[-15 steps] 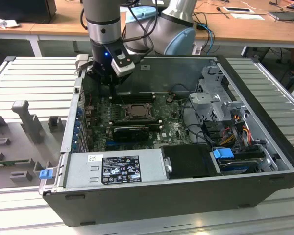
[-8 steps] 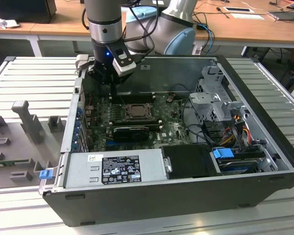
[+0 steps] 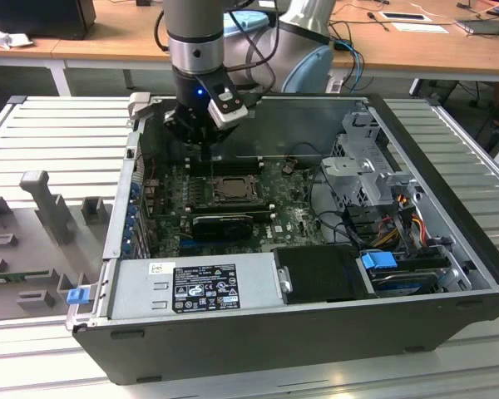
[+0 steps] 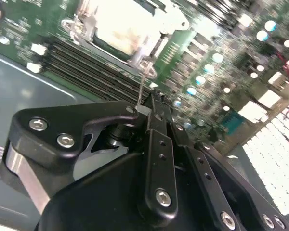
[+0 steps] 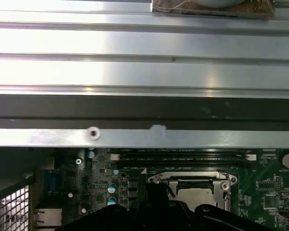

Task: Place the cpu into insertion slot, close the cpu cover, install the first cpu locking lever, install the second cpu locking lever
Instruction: 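Install the first cpu locking lever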

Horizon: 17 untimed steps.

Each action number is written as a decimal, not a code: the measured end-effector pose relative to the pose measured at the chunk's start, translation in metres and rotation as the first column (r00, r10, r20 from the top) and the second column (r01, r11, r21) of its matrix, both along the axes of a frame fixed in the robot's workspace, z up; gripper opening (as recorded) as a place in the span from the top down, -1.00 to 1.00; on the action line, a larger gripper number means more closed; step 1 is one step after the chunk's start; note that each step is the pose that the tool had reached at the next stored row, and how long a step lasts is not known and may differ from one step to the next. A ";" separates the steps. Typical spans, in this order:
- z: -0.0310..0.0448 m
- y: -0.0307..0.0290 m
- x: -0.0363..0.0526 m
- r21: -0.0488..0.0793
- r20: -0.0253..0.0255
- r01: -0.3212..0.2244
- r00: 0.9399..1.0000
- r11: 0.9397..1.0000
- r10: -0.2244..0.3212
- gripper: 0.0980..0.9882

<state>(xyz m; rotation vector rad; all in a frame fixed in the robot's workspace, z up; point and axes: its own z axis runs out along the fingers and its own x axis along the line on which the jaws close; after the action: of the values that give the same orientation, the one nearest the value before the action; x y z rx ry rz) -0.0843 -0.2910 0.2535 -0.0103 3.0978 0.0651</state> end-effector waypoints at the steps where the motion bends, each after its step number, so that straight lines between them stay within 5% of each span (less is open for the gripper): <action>1: -0.0002 0.0001 0.0047 0.000 -0.001 0.000 1.000 1.000 0.000 0.98; 4: -0.0012 0.0001 0.0215 0.000 -0.004 0.000 1.000 1.000 0.000 0.98; 9: -0.0057 0.0001 0.0357 0.023 -0.005 0.000 1.000 1.000 0.000 0.98; 17: -0.0128 0.0001 0.0375 0.041 -0.005 0.001 1.000 0.999 -0.001 0.98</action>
<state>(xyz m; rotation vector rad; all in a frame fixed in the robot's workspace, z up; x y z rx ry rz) -0.0468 -0.2910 0.2406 -0.0069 3.1004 0.1286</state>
